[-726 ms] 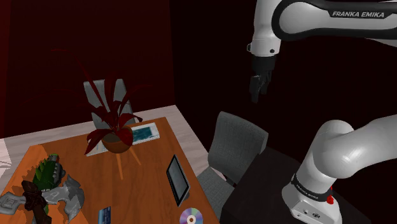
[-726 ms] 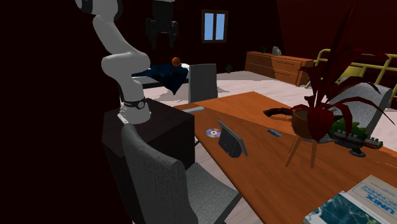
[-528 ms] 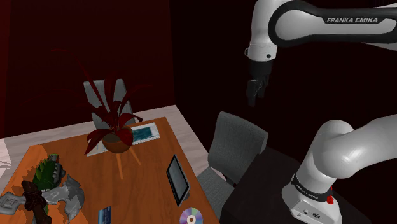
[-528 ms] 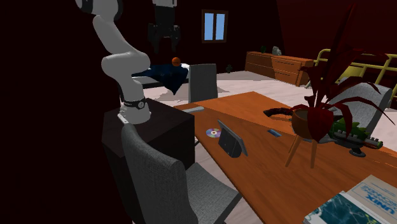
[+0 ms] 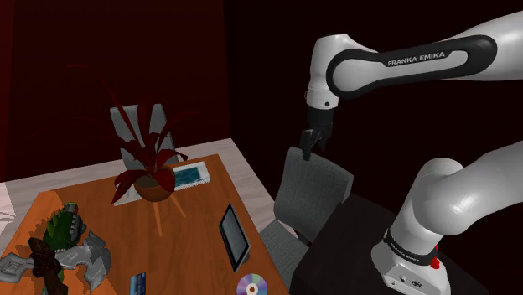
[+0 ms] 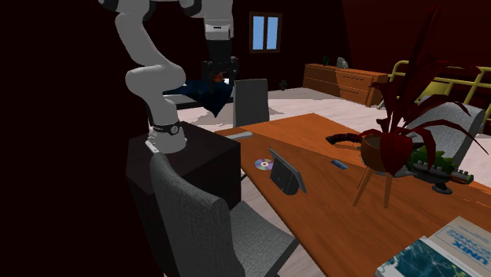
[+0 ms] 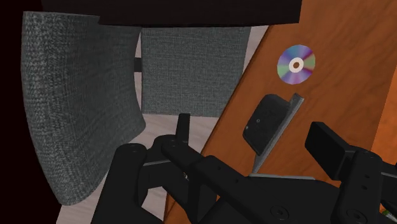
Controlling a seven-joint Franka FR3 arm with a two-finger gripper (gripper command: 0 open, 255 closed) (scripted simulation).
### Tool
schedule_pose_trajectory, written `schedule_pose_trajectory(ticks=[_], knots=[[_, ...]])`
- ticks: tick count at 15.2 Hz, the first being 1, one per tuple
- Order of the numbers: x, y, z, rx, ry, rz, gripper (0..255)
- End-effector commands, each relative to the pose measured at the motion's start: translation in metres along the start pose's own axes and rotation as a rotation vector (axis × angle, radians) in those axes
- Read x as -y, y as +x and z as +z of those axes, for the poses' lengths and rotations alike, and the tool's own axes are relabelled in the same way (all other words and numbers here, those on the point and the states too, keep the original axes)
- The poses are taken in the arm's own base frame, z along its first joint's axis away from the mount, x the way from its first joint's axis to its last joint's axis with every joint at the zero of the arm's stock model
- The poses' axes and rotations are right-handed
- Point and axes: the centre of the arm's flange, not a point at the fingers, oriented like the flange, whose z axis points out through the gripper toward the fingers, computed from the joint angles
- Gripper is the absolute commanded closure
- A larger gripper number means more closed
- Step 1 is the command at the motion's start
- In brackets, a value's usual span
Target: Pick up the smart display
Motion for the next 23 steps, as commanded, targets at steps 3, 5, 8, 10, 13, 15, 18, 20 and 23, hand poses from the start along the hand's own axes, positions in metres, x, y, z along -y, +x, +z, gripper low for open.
schedule_pose_trajectory(ticks=[3, 5, 8, 10, 13, 15, 18, 20, 23], knots=[[0.011, 0.024, 0.043, -0.021, 0.042, 0.034, 0], [0.016, 0.036, 0.064, -0.031, 0.062, 0.051, 0], [0.026, 0.056, 0.094, -0.045, 0.093, 0.075, 0], [0.032, 0.069, 0.114, -0.054, 0.113, 0.092, 0], [0.042, 0.090, 0.144, -0.069, 0.144, 0.116, 0], [0.048, 0.104, 0.163, -0.078, 0.165, 0.133, 0], [0.059, 0.125, 0.192, -0.092, 0.195, 0.157, 0], [0.066, 0.140, 0.210, -0.102, 0.216, 0.174, 0], [0.077, 0.163, 0.238, -0.116, 0.246, 0.198, 0]])
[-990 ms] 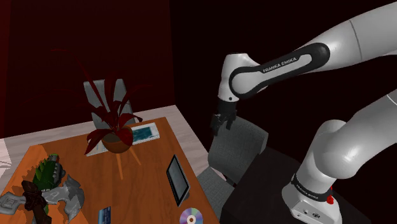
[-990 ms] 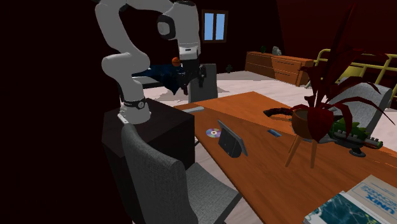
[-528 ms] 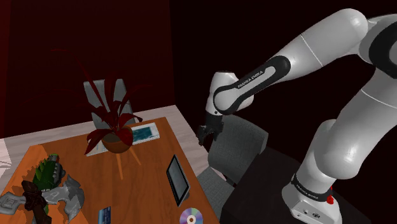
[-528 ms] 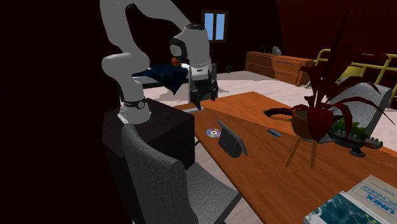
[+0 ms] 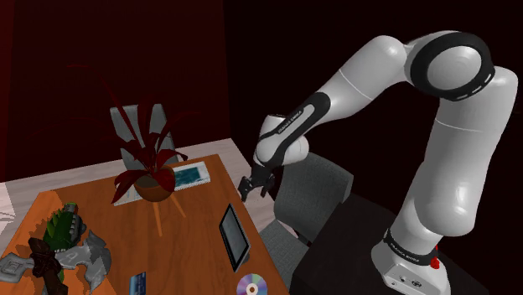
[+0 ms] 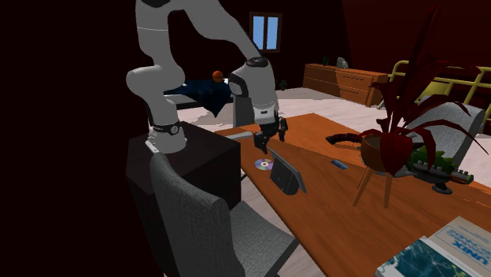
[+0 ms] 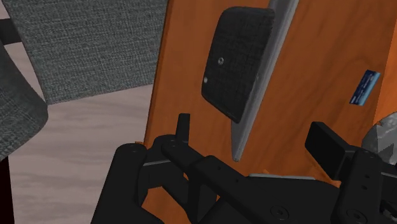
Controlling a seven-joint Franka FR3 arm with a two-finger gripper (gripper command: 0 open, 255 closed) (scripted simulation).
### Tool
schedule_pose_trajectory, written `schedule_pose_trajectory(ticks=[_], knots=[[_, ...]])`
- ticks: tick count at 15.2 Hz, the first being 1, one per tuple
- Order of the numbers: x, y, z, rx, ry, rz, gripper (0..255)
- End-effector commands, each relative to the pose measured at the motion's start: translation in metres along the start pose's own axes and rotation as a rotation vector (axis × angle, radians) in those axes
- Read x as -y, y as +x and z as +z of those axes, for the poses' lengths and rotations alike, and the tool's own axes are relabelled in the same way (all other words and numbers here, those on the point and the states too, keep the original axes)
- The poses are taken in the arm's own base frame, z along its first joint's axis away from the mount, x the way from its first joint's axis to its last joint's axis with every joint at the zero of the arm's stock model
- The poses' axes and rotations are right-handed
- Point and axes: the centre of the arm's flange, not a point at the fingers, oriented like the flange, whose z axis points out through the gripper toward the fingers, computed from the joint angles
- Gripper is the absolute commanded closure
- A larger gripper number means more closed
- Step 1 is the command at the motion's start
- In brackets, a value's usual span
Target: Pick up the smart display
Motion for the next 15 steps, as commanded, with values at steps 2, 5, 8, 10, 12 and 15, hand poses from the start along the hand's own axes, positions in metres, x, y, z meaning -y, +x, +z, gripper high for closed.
schedule_pose_trajectory(ticks=[2, 5, 8, 10, 12, 15], knots=[[0.009, 0.018, 0.035, -0.015, 0.031, 0.026, 0], [0.018, 0.037, 0.066, -0.029, 0.062, 0.051, 0], [0.026, 0.055, 0.095, -0.042, 0.091, 0.074, 0], [0.023, 0.055, 0.106, -0.042, 0.091, 0.074, 0], [0.020, 0.055, 0.116, -0.042, 0.091, 0.074, 0], [0.016, 0.055, 0.131, -0.042, 0.091, 0.074, 0]])
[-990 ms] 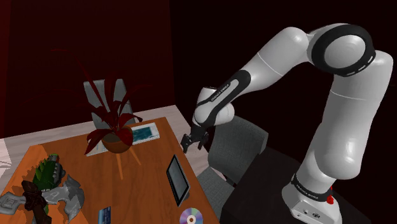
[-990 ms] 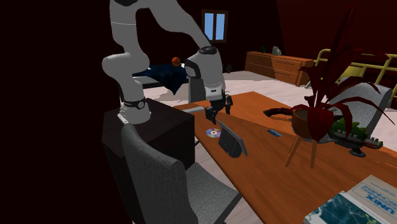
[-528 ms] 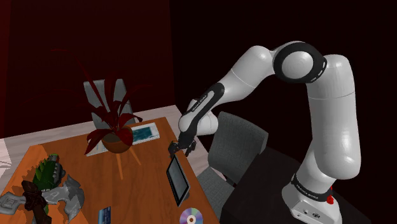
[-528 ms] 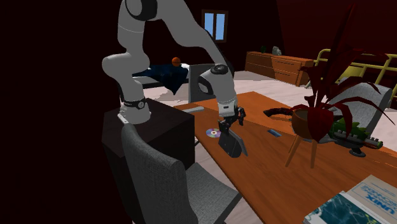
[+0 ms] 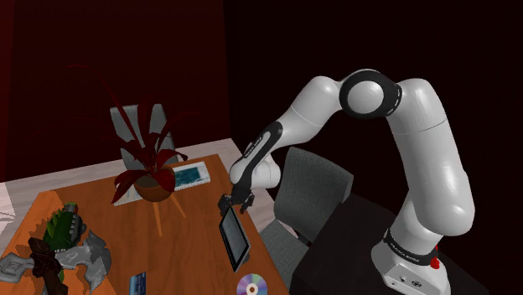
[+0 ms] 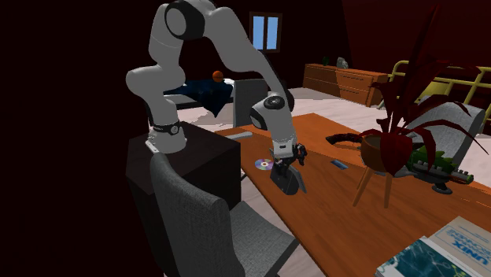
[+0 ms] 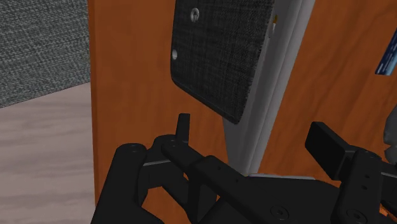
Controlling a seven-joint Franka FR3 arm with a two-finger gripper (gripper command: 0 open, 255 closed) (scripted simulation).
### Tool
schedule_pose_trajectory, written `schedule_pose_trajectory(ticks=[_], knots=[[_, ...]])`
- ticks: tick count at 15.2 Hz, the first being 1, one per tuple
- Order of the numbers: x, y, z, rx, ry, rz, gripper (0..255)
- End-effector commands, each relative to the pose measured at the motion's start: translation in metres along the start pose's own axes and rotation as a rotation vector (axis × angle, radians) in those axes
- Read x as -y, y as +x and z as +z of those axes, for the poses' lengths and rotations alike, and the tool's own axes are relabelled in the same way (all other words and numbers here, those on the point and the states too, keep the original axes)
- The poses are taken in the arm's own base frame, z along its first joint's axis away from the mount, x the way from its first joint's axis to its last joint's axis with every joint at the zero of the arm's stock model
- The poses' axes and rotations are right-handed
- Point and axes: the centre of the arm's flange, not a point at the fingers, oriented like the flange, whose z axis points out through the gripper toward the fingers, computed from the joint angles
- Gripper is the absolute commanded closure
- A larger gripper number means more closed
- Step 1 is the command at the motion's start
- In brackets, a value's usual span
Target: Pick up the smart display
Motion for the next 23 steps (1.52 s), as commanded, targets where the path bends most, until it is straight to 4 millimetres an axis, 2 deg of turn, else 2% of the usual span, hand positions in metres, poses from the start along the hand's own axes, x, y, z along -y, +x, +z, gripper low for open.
schedule_pose_trajectory(ticks=[1, 2, 3, 12, 23], knots=[[-0.003, 0.001, 0.008, 0.000, 0.000, 0.000, 0], [-0.003, 0.001, 0.008, 0.000, 0.000, 0.000, 0], [-0.003, 0.001, 0.009, 0.000, 0.000, 0.000, 255], [-0.003, 0.001, 0.008, 0.000, 0.000, 0.000, 255], [0.019, 0.002, -0.046, 0.000, 0.000, 0.000, 255]])
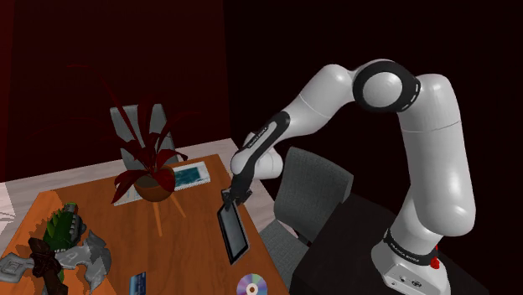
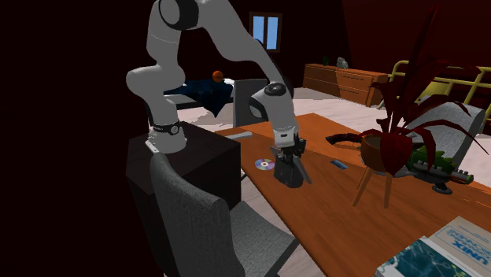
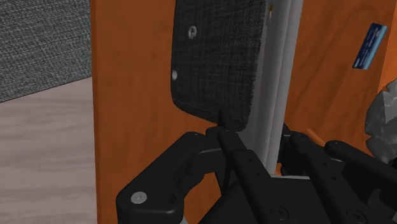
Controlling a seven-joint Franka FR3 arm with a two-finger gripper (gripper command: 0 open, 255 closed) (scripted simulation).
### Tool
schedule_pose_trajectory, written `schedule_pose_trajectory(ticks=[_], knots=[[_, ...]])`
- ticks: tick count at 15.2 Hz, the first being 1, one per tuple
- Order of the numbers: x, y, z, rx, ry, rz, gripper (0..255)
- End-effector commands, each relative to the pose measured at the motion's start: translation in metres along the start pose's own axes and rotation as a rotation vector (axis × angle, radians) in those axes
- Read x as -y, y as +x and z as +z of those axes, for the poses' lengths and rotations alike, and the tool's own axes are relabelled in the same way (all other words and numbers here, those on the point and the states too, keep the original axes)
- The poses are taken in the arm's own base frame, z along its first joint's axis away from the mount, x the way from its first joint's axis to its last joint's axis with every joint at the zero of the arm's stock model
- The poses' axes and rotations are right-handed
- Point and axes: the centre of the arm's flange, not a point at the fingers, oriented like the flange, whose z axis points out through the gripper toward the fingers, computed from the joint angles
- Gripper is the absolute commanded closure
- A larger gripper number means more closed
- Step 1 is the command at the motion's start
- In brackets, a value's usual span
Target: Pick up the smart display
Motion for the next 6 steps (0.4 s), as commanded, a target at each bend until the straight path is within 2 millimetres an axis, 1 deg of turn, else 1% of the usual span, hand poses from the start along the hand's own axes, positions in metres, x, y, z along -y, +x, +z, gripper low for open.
schedule_pose_trajectory(ticks=[1, 4, 6], knots=[[0.005, 0.001, -0.011, -0.001, 0.001, 0.000, 255], [0.010, 0.001, -0.026, -0.001, 0.001, 0.000, 255], [0.011, 0.001, -0.026, -0.001, 0.001, 0.000, 255]])
